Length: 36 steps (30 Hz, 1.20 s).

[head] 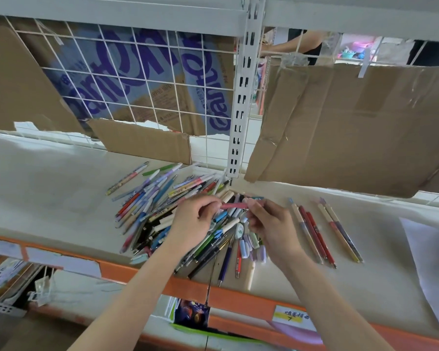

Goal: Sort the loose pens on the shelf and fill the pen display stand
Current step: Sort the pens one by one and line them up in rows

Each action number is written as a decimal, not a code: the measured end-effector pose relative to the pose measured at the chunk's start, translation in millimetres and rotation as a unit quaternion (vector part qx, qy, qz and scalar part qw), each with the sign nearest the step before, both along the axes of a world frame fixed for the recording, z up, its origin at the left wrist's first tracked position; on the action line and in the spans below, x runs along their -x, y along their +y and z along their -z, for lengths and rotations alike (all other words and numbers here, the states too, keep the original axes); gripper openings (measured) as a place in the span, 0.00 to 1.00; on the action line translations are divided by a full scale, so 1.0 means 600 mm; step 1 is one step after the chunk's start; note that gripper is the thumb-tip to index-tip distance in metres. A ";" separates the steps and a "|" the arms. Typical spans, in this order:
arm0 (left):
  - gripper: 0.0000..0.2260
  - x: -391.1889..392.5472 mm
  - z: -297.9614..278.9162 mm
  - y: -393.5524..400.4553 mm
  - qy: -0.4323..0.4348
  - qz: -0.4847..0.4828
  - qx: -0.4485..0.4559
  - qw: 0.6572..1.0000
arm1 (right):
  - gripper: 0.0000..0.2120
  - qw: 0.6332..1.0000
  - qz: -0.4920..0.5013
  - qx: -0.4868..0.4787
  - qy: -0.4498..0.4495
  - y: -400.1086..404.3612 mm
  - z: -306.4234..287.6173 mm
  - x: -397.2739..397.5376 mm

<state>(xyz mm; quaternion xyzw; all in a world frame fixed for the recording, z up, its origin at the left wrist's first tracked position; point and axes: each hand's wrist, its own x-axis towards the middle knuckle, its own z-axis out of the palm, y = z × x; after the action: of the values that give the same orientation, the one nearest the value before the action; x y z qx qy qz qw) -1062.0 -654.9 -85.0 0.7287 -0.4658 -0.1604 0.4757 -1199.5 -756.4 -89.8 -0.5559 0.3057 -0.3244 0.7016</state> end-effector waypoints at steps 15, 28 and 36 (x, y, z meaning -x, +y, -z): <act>0.12 0.018 0.008 0.002 0.051 0.072 -0.085 0.992 | 0.12 0.999 0.035 -0.007 0.004 -0.009 -0.009 -0.019; 0.10 0.035 0.015 -0.006 0.105 0.030 -0.082 0.991 | 0.11 0.999 0.019 -0.049 -0.004 -0.003 -0.003 -0.020; 0.19 0.021 0.003 0.008 0.354 0.104 -0.027 0.929 | 0.11 0.996 -0.074 -0.037 -0.013 -0.012 -0.021 -0.002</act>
<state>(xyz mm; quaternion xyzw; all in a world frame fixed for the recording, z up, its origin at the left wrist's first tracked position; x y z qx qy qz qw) -1074.5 -649.8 -86.6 0.5849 -0.3358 -0.4691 0.5701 -1198.2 -763.8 -77.3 -0.5460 0.2661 -0.2670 0.7482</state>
